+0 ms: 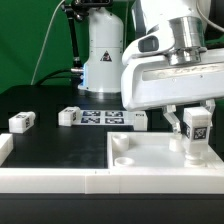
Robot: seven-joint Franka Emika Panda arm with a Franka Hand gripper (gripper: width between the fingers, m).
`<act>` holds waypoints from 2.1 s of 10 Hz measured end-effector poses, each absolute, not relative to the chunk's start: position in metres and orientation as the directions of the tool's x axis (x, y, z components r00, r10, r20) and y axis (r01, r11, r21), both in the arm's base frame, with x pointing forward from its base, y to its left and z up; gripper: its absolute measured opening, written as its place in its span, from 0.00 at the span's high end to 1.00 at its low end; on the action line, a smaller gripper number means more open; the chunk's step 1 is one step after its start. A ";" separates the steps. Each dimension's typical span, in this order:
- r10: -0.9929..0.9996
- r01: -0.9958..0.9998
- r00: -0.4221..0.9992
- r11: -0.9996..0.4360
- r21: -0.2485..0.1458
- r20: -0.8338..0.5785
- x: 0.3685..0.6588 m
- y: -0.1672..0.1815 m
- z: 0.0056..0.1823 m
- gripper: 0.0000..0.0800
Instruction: Assemble one leg
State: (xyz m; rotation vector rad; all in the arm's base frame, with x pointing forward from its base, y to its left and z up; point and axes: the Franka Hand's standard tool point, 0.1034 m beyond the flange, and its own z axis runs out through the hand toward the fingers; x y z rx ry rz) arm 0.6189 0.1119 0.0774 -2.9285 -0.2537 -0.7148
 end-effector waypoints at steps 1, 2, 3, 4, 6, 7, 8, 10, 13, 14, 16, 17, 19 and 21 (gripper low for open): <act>0.135 0.191 0.875 -0.979 -0.074 0.464 0.617 0.114 0.072 0.64; 0.135 0.190 0.875 -0.979 -0.073 0.466 0.616 0.115 0.067 0.64; 0.133 0.188 0.873 -0.980 -0.072 0.469 0.615 0.114 0.064 0.64; 0.131 0.185 0.865 -0.980 -0.067 0.485 0.616 0.113 0.064 0.64; 0.127 0.181 0.852 -0.982 -0.058 0.508 0.614 0.111 0.063 0.64; 0.124 0.178 0.836 -0.983 -0.051 0.534 0.612 0.112 0.063 0.64; 0.123 0.177 0.830 -0.983 -0.048 0.544 0.612 0.112 0.063 0.64; 0.123 0.177 0.830 -0.983 -0.048 0.544 0.612 0.112 0.063 0.64; 0.123 0.177 0.830 -0.983 -0.048 0.544 0.612 0.112 0.062 0.26; 0.123 0.177 0.830 -0.983 -0.048 0.544 0.612 0.112 0.062 0.20; 0.123 0.177 0.830 -0.983 -0.048 0.544 0.612 0.112 0.062 0.19; 0.123 0.177 0.831 -0.983 -0.048 0.542 0.612 0.112 0.063 0.19; 0.123 0.178 0.827 -0.983 -0.048 0.548 0.617 0.111 0.081 0.19; 0.114 0.172 0.862 -0.982 -0.073 0.494 0.620 0.113 0.085 0.19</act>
Offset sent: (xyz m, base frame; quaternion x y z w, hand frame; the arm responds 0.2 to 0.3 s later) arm -0.0026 -0.0026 -0.0180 -0.0005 0.0205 0.0030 0.9998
